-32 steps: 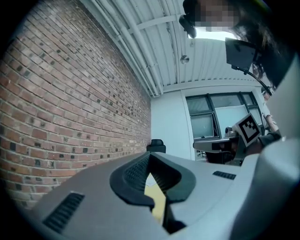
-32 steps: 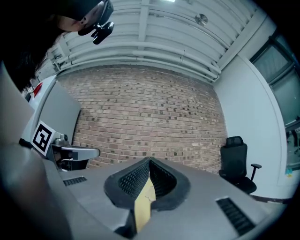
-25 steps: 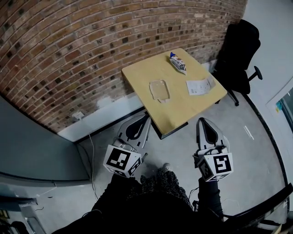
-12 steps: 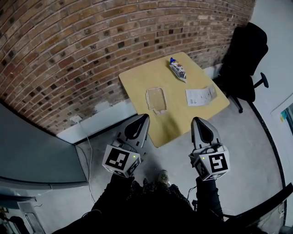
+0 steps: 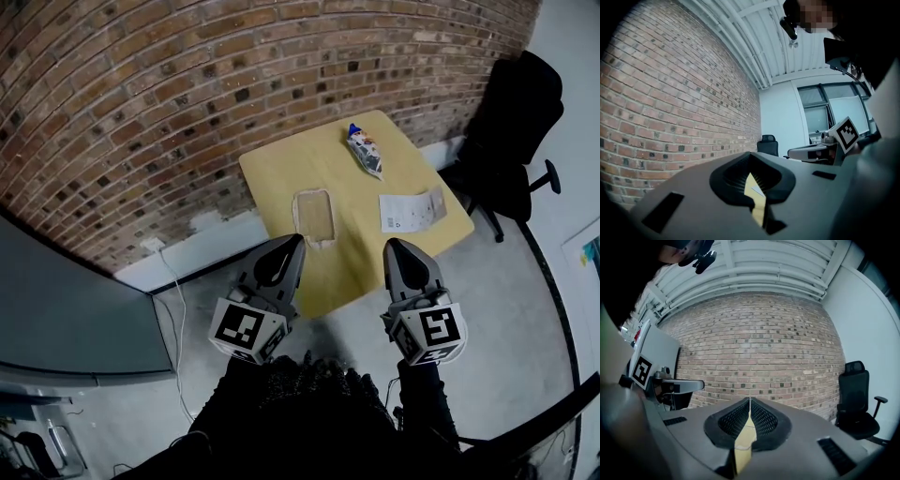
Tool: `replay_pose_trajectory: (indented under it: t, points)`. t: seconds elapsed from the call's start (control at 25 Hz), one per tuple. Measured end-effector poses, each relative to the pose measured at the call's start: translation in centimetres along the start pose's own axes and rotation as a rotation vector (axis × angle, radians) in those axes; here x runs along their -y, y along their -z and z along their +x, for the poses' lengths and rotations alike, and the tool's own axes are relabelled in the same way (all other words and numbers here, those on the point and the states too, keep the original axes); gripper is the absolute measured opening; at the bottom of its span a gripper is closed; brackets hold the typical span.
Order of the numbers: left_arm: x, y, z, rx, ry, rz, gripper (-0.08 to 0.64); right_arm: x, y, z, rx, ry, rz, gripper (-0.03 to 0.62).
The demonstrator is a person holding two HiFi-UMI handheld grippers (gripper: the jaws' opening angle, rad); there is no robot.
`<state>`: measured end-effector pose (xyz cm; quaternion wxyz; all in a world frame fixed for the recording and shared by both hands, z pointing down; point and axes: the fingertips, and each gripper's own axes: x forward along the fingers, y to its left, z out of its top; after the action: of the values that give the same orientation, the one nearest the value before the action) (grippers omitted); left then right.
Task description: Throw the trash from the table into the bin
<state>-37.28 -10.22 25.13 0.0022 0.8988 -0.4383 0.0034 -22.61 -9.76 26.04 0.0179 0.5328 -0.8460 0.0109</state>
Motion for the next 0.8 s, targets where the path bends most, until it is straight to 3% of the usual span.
replay_pose_trajectory:
  t: [0.8]
  points:
    - [-8.1, 0.5, 6.9, 0.01, 0.077, -0.028, 0.006, 0.1, 4.0, 11.1, -0.133, 0.033, 0.014, 0.009]
